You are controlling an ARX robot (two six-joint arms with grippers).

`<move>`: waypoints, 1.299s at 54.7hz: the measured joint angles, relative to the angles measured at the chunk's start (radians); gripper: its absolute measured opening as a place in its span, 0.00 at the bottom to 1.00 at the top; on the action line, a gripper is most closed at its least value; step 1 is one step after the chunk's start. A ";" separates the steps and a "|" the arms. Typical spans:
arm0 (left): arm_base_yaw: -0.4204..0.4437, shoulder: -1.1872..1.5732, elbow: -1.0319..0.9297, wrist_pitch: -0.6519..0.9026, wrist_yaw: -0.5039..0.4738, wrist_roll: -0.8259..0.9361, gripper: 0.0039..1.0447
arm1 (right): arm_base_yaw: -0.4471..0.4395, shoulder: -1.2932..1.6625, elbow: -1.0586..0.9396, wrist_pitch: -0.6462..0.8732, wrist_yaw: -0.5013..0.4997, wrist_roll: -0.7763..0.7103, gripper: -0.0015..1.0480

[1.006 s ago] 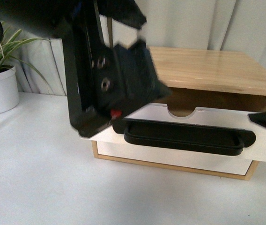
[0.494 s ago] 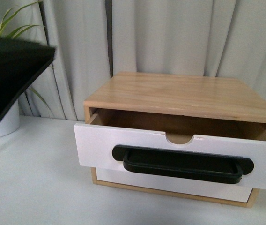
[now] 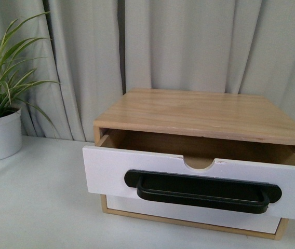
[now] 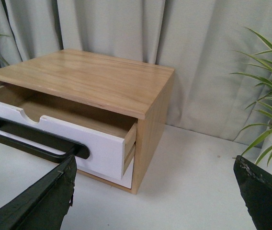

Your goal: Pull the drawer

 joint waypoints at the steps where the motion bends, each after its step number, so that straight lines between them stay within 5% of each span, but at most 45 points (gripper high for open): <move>1: 0.012 -0.007 -0.002 -0.004 0.040 -0.015 0.87 | 0.011 -0.013 -0.002 -0.005 0.035 0.013 0.89; 9: 0.115 -0.086 -0.048 -0.035 0.182 -0.070 0.58 | 0.159 -0.114 -0.059 -0.024 0.366 0.075 0.60; 17: 0.195 -0.155 -0.087 -0.066 0.264 -0.078 0.26 | 0.268 -0.160 -0.103 -0.029 0.474 0.086 0.30; 22: 0.223 -0.182 -0.098 -0.079 0.287 -0.081 0.10 | 0.306 -0.176 -0.117 -0.030 0.506 0.087 0.15; 26: 0.284 -0.206 -0.107 -0.096 0.379 -0.087 0.04 | 0.404 -0.193 -0.128 -0.037 0.640 0.088 0.01; 31: 0.359 -0.237 -0.120 -0.113 0.411 -0.090 0.04 | 0.470 -0.209 -0.141 -0.036 0.660 0.090 0.01; 45: 0.363 -0.421 -0.160 -0.276 0.424 -0.091 0.04 | 0.472 -0.232 -0.169 -0.035 0.669 0.091 0.01; 66: 0.363 -0.451 -0.161 -0.279 0.423 -0.092 0.04 | 0.472 -0.266 -0.206 -0.031 0.668 0.091 0.01; 71: 0.363 -0.451 -0.161 -0.279 0.423 -0.092 0.17 | 0.472 -0.266 -0.206 -0.031 0.668 0.091 0.15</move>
